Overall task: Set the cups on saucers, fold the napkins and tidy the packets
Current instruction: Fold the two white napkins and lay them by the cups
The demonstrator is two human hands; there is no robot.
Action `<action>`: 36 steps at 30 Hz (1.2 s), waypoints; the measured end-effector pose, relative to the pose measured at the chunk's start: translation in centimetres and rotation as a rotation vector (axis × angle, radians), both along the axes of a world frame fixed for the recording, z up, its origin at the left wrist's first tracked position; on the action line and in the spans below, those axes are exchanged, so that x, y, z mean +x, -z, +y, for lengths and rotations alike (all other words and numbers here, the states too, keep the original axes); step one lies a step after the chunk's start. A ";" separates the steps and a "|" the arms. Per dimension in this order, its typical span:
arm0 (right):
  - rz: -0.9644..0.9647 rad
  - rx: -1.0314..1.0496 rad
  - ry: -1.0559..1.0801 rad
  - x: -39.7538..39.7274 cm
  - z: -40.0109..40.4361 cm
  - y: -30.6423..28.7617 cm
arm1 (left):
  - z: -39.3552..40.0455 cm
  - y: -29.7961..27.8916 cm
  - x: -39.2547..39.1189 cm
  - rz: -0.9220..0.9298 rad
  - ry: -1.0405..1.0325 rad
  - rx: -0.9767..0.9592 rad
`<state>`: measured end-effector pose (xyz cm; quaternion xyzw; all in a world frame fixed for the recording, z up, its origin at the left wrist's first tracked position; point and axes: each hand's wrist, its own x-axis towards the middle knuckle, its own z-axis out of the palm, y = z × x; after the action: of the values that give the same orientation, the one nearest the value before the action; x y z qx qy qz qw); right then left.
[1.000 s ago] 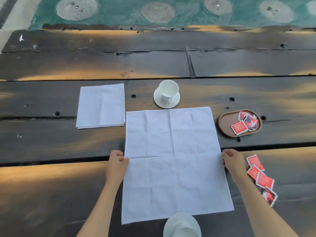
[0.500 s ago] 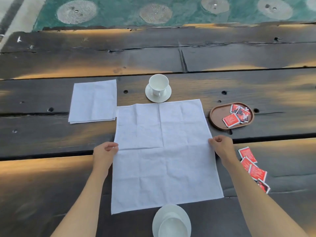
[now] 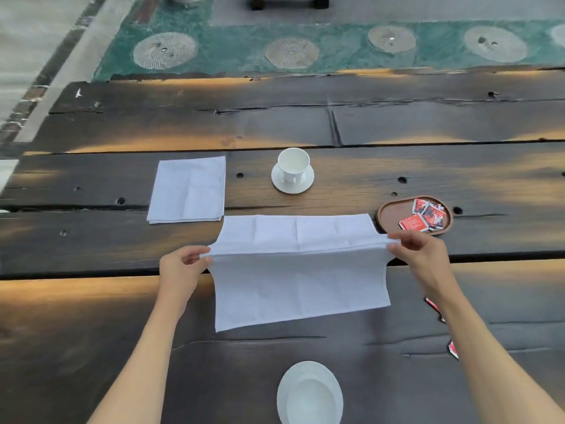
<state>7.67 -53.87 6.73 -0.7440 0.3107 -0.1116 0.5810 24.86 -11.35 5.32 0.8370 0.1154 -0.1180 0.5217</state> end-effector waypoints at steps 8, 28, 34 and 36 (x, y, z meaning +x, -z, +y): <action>-0.157 -0.123 0.026 -1.2 0.6 -5.3 | 0.4 -5.6 -1.5 -0.100 0.000 -0.012; -0.693 -0.650 -0.141 1.2 4.8 -33.2 | 4.8 -22.9 -5.5 -0.270 0.258 0.055; -0.747 -0.801 -0.339 2.8 7.8 -39.4 | -6.2 -30.1 -8.5 -0.305 0.704 -0.006; -0.712 -0.810 -0.350 3.3 6.9 -39.5 | -10.1 -30.6 -9.4 -0.292 0.753 -0.120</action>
<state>10.93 -46.93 46.28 -0.8643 -0.1002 -0.3679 0.3280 15.43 -21.44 35.90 0.7968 -0.2812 -0.1873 0.5010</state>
